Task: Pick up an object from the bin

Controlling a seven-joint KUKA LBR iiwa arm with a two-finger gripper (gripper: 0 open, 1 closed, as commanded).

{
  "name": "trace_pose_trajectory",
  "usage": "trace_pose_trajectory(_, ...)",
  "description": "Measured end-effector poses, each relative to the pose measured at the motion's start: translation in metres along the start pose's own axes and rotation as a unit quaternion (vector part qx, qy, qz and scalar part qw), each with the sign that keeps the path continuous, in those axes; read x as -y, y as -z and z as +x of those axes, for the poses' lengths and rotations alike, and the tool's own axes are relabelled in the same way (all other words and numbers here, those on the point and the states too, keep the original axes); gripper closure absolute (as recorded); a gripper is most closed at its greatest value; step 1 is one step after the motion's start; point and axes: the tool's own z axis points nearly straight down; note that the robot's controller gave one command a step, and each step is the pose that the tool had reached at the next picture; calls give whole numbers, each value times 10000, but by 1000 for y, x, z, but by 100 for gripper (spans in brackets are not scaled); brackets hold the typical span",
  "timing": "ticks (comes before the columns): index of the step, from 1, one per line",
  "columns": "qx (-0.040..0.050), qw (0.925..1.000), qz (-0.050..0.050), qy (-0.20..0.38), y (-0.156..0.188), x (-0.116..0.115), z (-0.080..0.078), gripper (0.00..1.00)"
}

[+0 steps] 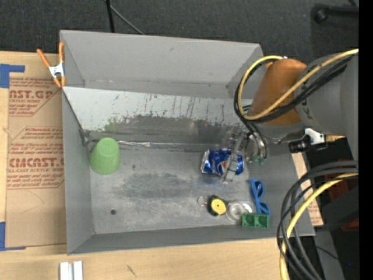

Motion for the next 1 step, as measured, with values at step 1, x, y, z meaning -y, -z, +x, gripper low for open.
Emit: trace_pose_trajectory(1, -15, 9991, 8, -435, 5, -8, 7, 0)
